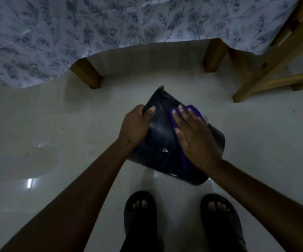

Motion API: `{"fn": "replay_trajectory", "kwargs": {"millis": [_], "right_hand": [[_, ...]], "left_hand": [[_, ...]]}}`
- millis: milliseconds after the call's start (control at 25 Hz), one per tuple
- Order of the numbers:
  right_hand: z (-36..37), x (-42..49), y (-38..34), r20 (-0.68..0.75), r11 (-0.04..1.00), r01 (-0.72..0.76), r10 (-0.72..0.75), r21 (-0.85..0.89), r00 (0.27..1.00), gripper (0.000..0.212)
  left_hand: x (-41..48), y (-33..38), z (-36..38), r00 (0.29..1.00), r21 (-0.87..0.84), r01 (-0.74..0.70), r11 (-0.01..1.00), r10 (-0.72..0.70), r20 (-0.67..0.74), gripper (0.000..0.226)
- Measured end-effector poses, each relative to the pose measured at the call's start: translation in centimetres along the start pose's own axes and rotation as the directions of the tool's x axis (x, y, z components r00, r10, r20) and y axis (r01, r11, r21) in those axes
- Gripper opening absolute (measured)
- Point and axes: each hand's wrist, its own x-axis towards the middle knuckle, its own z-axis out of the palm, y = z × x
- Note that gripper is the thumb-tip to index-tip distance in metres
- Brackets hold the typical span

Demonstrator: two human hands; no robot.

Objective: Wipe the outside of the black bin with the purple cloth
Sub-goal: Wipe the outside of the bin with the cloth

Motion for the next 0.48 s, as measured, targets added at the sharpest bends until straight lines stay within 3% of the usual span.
{"fn": "replay_trajectory", "kwargs": {"millis": [80, 160, 320, 360, 480], "right_hand": [[0.7, -1.8, -1.6, 0.031, 0.994, 0.052, -0.049, -0.093, 0.998, 0.056], [0.6, 0.9, -0.7, 0.008, 0.998, 0.025, -0.025, -0.051, 1.000, 0.056], [-0.8, 6.1, 3.2, 0.089, 0.939, -0.260, 0.246, 0.226, 0.965, 0.053], [-0.8, 5.1, 3.0, 0.065, 0.950, -0.253, 0.245, 0.184, 0.967, 0.053], [0.7, -1.5, -0.8, 0.001, 0.997, -0.054, 0.054, -0.055, 0.999, 0.055]], "left_hand": [[1.6, 0.5, 0.0, 0.999, 0.082, -0.016, 0.997, 0.012, 0.049, 0.034], [3.2, 1.4, 0.2, 0.996, 0.105, -0.025, 0.994, 0.016, 0.084, 0.032], [5.1, 2.4, 0.3, 0.998, 0.110, 0.011, 0.994, -0.018, 0.059, 0.034], [5.2, 2.3, 0.4, 0.998, 0.102, 0.029, 0.994, -0.035, 0.056, 0.036], [5.4, 1.6, 0.9, 0.998, 0.114, 0.039, 0.993, -0.045, 0.054, 0.039]]}}
